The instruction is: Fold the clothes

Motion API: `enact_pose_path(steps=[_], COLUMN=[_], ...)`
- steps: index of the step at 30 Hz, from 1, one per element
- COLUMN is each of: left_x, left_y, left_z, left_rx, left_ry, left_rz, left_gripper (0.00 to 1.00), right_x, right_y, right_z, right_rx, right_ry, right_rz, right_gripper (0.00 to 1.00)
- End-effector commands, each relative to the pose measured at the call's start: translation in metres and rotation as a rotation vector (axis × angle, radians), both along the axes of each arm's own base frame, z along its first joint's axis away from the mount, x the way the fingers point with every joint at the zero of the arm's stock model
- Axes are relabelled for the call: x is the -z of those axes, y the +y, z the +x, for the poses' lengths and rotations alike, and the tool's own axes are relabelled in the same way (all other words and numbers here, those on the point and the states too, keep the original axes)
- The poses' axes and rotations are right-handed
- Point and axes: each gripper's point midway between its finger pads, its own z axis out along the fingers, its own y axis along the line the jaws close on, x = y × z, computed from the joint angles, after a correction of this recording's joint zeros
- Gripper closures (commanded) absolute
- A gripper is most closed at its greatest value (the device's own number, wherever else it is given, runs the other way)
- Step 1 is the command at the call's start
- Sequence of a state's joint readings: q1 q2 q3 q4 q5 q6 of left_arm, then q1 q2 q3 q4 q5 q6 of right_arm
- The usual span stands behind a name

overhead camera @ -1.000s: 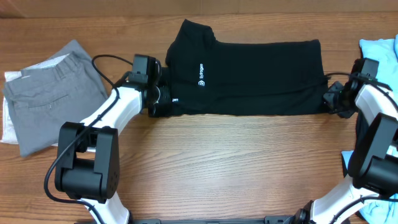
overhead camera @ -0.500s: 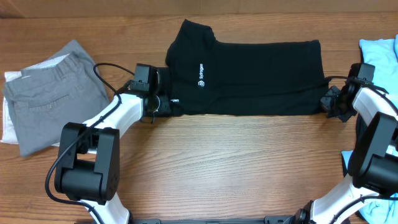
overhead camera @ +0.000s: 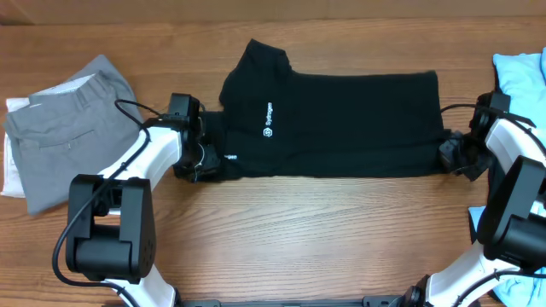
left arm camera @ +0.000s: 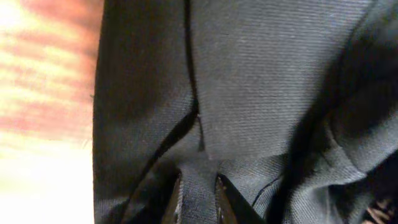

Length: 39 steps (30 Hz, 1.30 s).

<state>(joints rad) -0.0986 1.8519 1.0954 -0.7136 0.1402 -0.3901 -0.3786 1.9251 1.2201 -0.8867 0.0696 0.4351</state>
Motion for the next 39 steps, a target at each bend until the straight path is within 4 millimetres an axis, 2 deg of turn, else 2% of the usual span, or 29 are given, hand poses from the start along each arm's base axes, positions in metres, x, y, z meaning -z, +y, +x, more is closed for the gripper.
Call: enact_pose_path(steps=[1,2,4,8,12,14,16,17,19,20,21,22,24,27,30,31,35,36,39], left_x=[0.018,0.017,0.014,0.007,-0.014,-0.031,-0.055,-0.065,-0.084,-0.091,-0.101,-0.113,-0.126,-0.135,-0.139,-0.139,-0.127,-0.119,-0.093], left_y=[0.026,0.032,0.036,0.039,0.037,0.037,0.036,0.036,0.033,0.03,0.022,0.011,-0.007,-0.014,-0.023,-0.029,-0.053,-0.057,-0.065], left_z=[-0.037,-0.051,-0.061,-0.073,-0.067,-0.059,-0.046,-0.038,-0.022,-0.015,-0.002,0.015,0.038,0.065,0.093,0.111,0.164,0.179,0.206], left_rx=[-0.044,-0.065,-0.09,-0.1,-0.106,-0.108,-0.112,-0.113,-0.099,-0.072,-0.015,0.044,0.119,0.154,0.229,0.264,0.355,0.36,0.369], left_ry=[0.147,0.207,0.251,0.29,0.221,0.145,0.031,-0.028,-0.147,-0.192,-0.272,-0.364,-0.468,-0.518,-0.533,-0.53,-0.534,-0.531,-0.517], left_rz=[0.098,0.101,0.102,0.1,0.084,0.078,0.068,0.062,0.041,0.024,-0.008,-0.057,-0.125,-0.138,-0.138,-0.137,-0.193,-0.199,-0.213], left_gripper=[0.78,0.79,0.8,0.8,0.8,0.8,0.76,0.69,0.35,0.23,0.05,0.0,0.0,0.0,0.0,0.0,0.0,0.0,0.0], right_x=[0.009,0.008,0.008,0.006,-0.003,-0.013,-0.03,-0.039,-0.055,-0.061,-0.072,-0.081,-0.096,-0.11,-0.112,-0.112,-0.112,-0.112,-0.112], right_y=[-0.013,-0.011,-0.011,-0.013,-0.012,-0.01,-0.008,-0.008,-0.009,-0.009,-0.01,-0.009,0.0,0.015,0.021,0.023,0.029,0.029,0.029], right_z=[-0.03,-0.035,-0.039,-0.048,-0.042,-0.031,-0.017,-0.01,0.002,0.006,0.013,0.022,0.043,0.063,0.066,0.067,0.07,0.07,0.069], right_rx=[0.071,0.071,0.082,0.112,0.117,0.116,0.108,0.094,0.073,0.072,0.07,0.055,-0.037,-0.136,-0.17,-0.175,-0.19,-0.191,-0.191], right_ry=[0.124,0.144,0.159,0.187,0.141,0.076,0.003,-0.031,-0.092,-0.113,-0.15,-0.193,-0.293,-0.391,-0.406,-0.406,-0.408,-0.408,-0.407], right_rz=[-0.084,-0.078,-0.073,-0.062,-0.053,-0.043,-0.028,-0.023,-0.021,-0.022,-0.023,-0.016,0.037,0.11,0.123,0.123,0.125,0.125,0.126], right_gripper=[0.96,0.96,0.96,0.96,0.96,0.9,0.62,0.51,0.44,0.39,0.29,0.26,0.24,0.23,0.22,0.22,0.22,0.22,0.22])
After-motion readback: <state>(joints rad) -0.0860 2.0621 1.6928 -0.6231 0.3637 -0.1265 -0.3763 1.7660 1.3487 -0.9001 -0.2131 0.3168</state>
